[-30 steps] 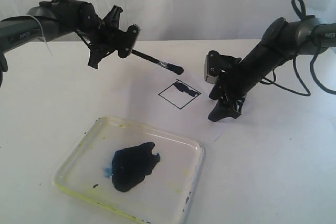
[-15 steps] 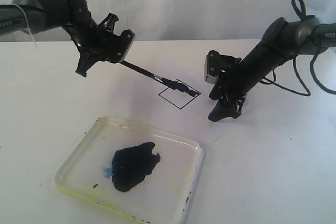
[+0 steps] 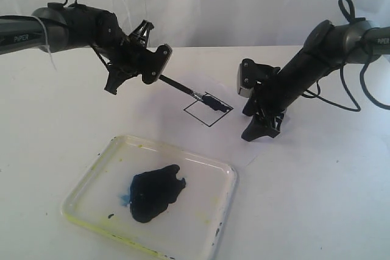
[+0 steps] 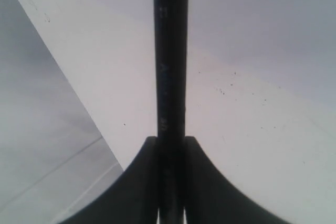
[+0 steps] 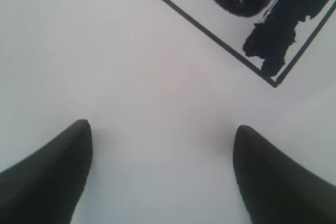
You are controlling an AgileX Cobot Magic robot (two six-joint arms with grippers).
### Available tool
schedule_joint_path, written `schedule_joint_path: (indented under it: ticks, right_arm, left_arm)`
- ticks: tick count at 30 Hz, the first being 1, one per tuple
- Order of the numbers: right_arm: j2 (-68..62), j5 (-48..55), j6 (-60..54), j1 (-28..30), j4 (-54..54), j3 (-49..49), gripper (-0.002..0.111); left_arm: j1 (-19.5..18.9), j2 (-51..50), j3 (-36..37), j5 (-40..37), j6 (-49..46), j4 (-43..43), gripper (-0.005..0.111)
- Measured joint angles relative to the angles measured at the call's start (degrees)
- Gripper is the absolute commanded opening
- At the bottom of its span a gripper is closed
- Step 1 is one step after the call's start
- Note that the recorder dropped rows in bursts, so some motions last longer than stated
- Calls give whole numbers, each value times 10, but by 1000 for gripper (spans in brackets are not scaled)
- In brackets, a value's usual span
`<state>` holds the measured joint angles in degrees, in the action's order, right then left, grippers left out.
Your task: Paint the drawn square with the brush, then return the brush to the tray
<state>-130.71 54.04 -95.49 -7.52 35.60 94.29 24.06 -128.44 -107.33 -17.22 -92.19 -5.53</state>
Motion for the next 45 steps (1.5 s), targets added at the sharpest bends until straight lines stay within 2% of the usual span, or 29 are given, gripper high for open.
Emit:
schedule_joint_path:
  ticks: [12, 19, 45]
  right_arm:
    - [0, 0, 0, 0, 0, 0, 70]
    - [0, 0, 0, 0, 0, 0, 70]
    - [0, 0, -1, 0, 0, -1, 70]
  left_arm:
    - [0, -14, 0, 20, -13, -2, 0]
    - [0, -18, 0, 58, -10, -2, 0]
    - [0, -38, 0, 76, 4, -2, 0]
